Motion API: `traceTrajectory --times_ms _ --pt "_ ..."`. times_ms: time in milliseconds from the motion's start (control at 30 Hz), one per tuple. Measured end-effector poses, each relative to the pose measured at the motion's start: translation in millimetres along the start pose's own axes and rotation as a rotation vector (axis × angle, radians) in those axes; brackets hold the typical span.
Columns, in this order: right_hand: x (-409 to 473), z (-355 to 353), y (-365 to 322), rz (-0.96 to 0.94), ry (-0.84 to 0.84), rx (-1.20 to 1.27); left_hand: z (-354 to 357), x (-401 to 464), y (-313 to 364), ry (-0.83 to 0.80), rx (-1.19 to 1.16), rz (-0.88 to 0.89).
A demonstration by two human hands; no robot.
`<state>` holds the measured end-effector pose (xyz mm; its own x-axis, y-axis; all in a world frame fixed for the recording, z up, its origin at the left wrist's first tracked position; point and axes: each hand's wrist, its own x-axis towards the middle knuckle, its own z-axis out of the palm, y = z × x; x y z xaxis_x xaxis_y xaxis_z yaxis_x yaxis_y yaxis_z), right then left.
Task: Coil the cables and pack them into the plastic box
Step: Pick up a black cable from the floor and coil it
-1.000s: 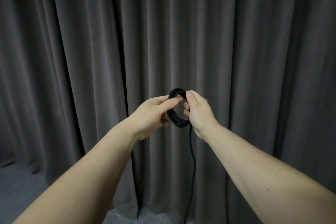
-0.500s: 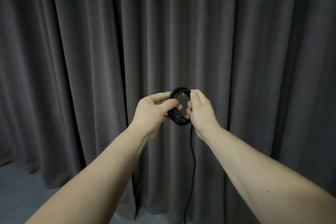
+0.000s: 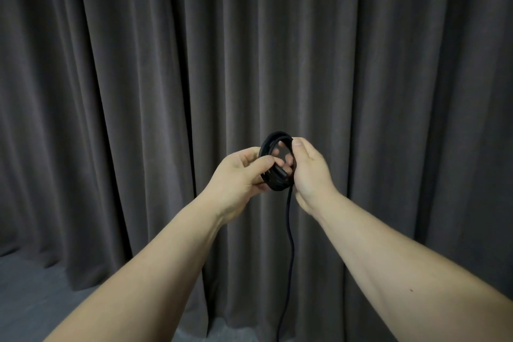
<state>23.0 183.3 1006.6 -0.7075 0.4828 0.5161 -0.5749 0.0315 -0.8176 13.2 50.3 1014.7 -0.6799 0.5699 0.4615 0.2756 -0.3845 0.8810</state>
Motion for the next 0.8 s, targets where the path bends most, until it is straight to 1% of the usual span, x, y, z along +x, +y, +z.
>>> traceTrajectory --times_ms 133,233,300,400,500,567,700,767,800 --pt "-5.2 1.6 -1.6 0.088 -0.142 0.166 5.5 0.4 -1.7 0.036 -0.24 0.022" --pt "-9.9 2.9 -7.5 0.132 -0.213 0.22 6.6 1.2 -0.6 0.059 -0.337 -0.034" --pt "-10.9 2.0 -9.5 0.148 -0.243 0.223 5.6 1.3 1.2 0.016 -0.319 -0.043" --pt "-12.7 1.2 -11.6 0.156 -0.289 0.151 4.7 1.5 4.7 -0.069 -0.258 -0.054" --pt "-12.4 -0.2 -10.1 0.125 -0.298 0.03 -2.2 4.3 4.1 -0.123 -0.23 -0.037" --pt "-9.0 -1.3 -6.4 0.094 -0.273 -0.067 -5.6 4.8 2.7 -0.146 -0.214 -0.009" --pt "-4.9 -4.2 -3.5 0.022 -0.238 -0.23 -4.2 1.8 4.4 -0.091 -0.197 0.019" --pt "-3.3 -7.1 -4.5 -0.013 -0.204 -0.278 -8.3 3.2 3.0 -0.053 -0.128 0.053" --pt "-2.2 -7.9 -5.1 -0.021 -0.181 -0.263 -10.6 4.3 2.0 -0.036 -0.086 0.069"
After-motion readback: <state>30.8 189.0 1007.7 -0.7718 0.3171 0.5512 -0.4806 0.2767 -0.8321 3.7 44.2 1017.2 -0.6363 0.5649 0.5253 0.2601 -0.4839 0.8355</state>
